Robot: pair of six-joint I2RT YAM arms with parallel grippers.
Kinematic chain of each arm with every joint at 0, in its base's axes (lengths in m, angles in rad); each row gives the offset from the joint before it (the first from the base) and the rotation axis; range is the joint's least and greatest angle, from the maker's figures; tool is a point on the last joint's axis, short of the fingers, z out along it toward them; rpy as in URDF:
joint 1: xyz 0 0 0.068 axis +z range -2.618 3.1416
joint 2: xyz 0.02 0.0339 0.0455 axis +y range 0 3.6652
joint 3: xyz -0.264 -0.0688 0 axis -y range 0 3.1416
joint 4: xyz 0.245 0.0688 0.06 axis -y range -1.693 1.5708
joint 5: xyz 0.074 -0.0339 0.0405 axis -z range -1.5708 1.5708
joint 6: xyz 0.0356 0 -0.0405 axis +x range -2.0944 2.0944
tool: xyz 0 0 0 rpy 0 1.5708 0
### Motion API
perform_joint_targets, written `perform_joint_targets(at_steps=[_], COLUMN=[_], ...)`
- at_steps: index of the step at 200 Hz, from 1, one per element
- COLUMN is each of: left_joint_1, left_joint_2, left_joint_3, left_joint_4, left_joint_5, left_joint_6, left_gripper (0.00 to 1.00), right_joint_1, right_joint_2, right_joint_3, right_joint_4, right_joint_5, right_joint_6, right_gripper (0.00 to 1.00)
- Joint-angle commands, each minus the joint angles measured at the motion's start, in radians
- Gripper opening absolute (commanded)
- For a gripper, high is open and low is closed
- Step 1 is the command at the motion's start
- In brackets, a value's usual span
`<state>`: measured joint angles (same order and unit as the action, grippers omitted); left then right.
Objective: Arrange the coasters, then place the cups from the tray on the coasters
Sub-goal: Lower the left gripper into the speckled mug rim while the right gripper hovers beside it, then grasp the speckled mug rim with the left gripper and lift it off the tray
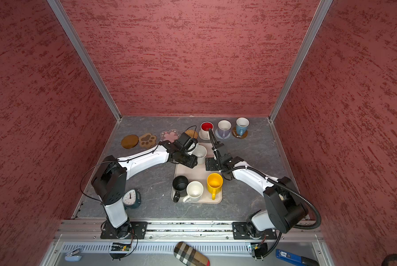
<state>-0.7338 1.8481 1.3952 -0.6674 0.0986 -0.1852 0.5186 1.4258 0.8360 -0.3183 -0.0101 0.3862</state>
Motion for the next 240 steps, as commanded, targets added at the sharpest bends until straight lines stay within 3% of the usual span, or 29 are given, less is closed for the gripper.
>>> perform_joint_targets(at_steps=[1, 35, 88, 151, 183, 240], left_joint_1=[-0.001, 0.0, -0.008, -0.023, -0.033, -0.028], left_joint_2=[0.036, 0.097, 0.16, 0.178, 0.163, 0.09], left_joint_3=[0.045, 0.098, 0.15, 0.182, 0.2, 0.236], left_joint_4=[-0.027, -0.042, -0.067, -0.105, -0.118, -0.134], left_joint_5=[-0.035, -0.042, -0.057, -0.132, -0.228, -0.292], left_joint_6=[0.011, 0.01, 0.016, 0.026, 0.027, 0.048], left_gripper=[0.53, 0.5, 0.36, 0.13, 0.0, 0.0], right_joint_1=[-0.018, -0.043, -0.075, -0.085, -0.086, -0.094], right_joint_2=[-0.032, -0.05, -0.069, -0.068, -0.076, -0.141], right_joint_3=[-0.018, -0.036, -0.051, -0.055, -0.064, -0.085], right_joint_4=[0.034, 0.044, 0.059, 0.078, 0.09, 0.173], right_joint_5=[0.013, -0.001, -0.019, -0.037, -0.048, -0.092], right_joint_6=[0.011, 0.011, 0.005, 0.005, 0.005, 0.024], right_gripper=[0.86, 0.86, 0.86, 0.86, 0.86, 0.96])
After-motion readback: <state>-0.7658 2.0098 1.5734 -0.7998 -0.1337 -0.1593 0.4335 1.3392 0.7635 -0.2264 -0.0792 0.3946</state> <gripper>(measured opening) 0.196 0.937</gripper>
